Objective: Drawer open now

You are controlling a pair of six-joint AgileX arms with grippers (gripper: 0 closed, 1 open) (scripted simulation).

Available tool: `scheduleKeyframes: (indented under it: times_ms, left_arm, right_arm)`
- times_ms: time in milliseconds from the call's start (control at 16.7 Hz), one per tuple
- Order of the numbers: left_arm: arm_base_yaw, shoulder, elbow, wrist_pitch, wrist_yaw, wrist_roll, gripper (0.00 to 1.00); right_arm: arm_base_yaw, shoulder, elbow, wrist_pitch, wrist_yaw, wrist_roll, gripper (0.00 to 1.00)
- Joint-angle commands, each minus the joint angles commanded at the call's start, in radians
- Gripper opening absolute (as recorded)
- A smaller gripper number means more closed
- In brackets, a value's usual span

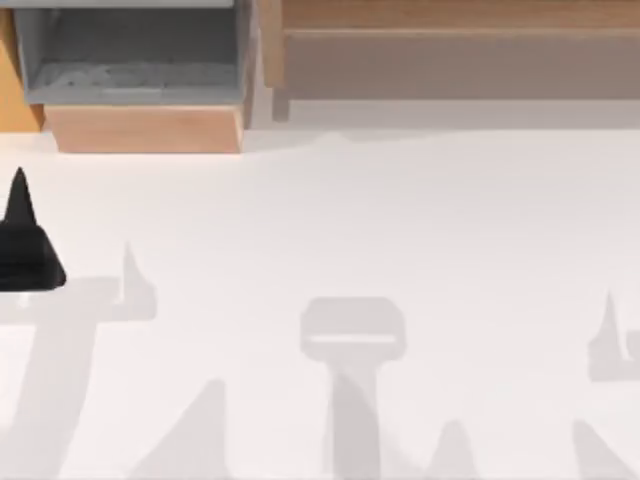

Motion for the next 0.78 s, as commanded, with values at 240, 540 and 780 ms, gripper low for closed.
scheduleKeyframes:
  times_ms: [240,540,780]
  left_arm:
    - [-0.082,0.217,0.074,0.150,-0.077,0.005,1.00]
    - [-0.138,0.362,0.122,0.246,-0.126,0.004,1.00]
    - [-0.136,0.362,0.118,0.247,-0.125,0.003,1.00]
  right_arm:
    - [0.000,0.000,0.000,0.000,0.000,0.000,1.00]
    - [0.000,0.000,0.000,0.000,0.000,0.000,1.00]
    - [0.000,0.000,0.000,0.000,0.000,0.000,1.00]
